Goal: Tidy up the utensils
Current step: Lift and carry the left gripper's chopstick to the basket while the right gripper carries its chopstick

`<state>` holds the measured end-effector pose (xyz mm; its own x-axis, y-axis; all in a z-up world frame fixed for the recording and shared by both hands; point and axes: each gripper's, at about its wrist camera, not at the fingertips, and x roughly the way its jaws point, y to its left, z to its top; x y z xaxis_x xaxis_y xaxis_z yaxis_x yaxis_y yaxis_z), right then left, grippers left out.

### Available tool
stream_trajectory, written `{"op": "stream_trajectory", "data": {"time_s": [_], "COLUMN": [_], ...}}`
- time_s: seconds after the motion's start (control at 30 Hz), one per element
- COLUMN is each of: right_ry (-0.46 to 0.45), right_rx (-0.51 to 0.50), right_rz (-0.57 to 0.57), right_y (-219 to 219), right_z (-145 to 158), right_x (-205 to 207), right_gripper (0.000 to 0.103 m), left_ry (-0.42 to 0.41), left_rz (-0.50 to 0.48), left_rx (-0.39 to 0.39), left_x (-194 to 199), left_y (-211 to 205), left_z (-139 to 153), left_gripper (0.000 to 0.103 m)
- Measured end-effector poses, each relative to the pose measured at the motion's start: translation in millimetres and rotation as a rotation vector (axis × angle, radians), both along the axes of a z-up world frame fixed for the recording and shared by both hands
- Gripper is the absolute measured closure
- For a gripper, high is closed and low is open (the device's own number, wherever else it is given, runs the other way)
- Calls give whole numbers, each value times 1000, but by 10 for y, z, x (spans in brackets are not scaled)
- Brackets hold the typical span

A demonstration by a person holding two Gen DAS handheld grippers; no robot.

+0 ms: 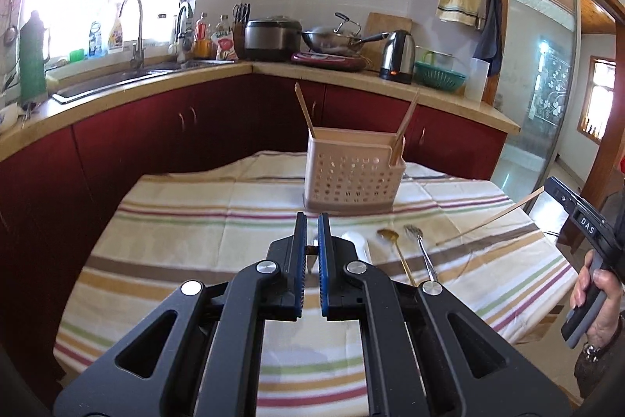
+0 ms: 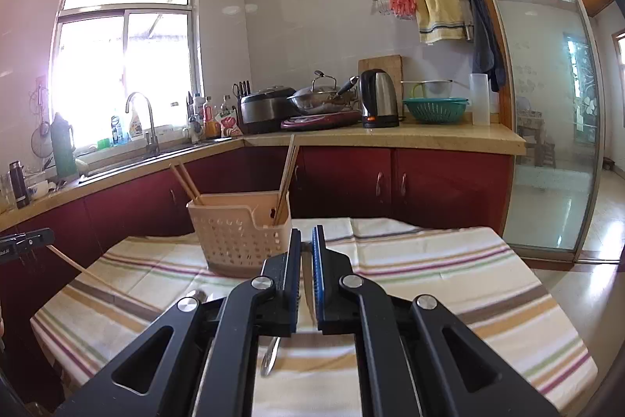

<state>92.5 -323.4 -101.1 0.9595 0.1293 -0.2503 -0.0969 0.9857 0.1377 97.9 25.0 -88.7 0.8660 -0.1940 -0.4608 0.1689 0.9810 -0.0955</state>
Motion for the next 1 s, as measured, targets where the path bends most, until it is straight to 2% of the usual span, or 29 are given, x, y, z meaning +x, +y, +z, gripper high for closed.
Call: {"op": "stream_trajectory", "data": {"time_s": [0.4, 1.0], "right_ry": [8, 12], "right_rx": [-48, -22], "right_rz": [23, 60], "right_y": [91, 92], "right_z": [185, 395], "right_x": [405, 542], "right_gripper": [96, 96], "left_ry": [-26, -54], "left_rz": [32, -19], "left_rx": [17, 10], "left_x": [523, 675], "left_y": [44, -46], "left_z": [202, 398], "left_gripper": [97, 97]}}
